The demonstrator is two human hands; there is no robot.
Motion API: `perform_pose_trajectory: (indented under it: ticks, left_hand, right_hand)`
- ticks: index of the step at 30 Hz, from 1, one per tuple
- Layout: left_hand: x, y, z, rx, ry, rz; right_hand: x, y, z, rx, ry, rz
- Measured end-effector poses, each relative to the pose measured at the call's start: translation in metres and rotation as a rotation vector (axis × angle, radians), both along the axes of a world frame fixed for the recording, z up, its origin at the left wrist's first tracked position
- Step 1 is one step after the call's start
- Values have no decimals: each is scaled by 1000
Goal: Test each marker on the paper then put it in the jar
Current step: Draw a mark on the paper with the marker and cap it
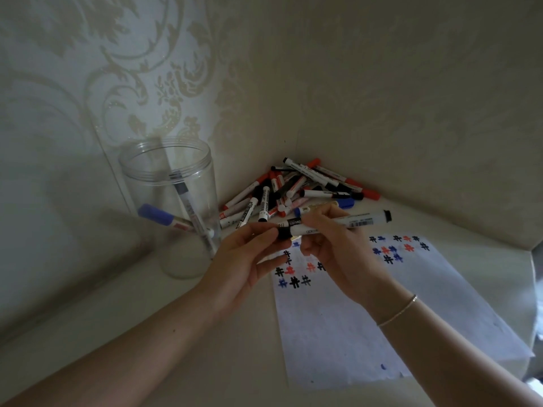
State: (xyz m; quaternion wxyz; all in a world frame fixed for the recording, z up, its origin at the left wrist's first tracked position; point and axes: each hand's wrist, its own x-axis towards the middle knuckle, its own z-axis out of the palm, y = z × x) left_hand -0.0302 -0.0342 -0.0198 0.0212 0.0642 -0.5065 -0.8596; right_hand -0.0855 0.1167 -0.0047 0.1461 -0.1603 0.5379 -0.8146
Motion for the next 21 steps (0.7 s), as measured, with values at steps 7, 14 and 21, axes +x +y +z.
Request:
perform_pose_trajectory:
  ticks: [7,14,21]
  left_hand:
    - [2,-2,-1,-227,16,-168]
    - [-4,-4,-3,-307,-73,22]
    - [-1,-3,-5,-281,-88,42]
  right_hand:
    - [-1,8,2,174,-53,298]
    - [-4,9,3,389,248,-444]
    - [13,-5,-1,756,793,-514]
